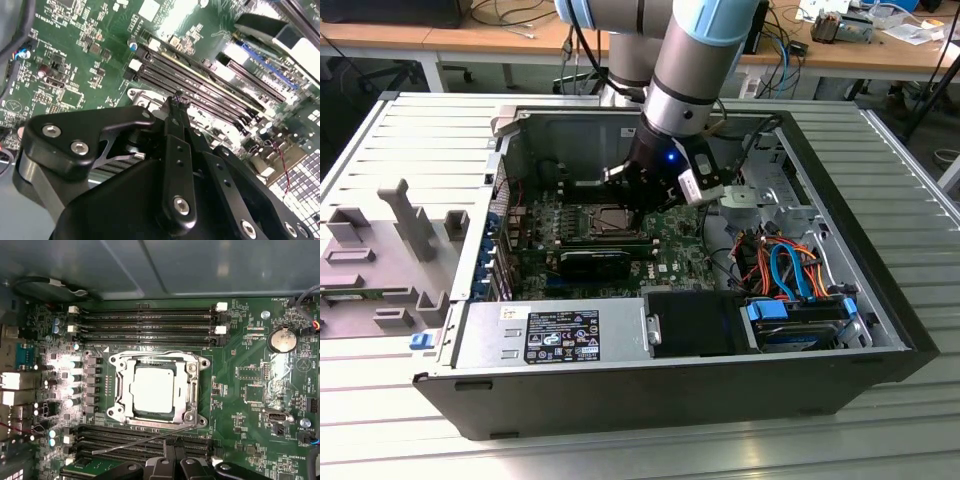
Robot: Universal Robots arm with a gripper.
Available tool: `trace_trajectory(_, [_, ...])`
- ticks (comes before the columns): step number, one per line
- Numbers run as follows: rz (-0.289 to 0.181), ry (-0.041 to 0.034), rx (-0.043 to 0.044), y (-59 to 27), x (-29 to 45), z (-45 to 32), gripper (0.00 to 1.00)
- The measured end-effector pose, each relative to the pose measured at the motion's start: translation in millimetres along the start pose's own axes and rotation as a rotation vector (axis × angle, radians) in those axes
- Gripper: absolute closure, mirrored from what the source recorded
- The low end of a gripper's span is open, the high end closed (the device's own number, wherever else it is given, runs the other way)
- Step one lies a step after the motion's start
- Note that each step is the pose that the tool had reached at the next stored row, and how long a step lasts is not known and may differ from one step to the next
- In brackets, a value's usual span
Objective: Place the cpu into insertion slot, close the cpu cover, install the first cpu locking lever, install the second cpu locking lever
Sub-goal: 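Install the second cpu locking lever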
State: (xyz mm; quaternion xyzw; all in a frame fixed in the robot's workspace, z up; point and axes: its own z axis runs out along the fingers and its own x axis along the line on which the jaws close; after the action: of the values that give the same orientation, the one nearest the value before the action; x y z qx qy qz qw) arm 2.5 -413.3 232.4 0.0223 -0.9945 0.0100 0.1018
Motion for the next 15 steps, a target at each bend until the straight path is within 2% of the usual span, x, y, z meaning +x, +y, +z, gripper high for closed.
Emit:
trace_trajectory(4, [0.000, 0.0000, 0.0000, -0.7, -0.1, 0.9, 0.89])
trace_trajectory(11, [0.000, 0.0000, 0.0005, -0.6, -3.2, 15.8, 0.89])
trace_trajectory(15, [0.000, 0.0000, 0.0006, -0.5, -1.1, 17.1, 0.89])
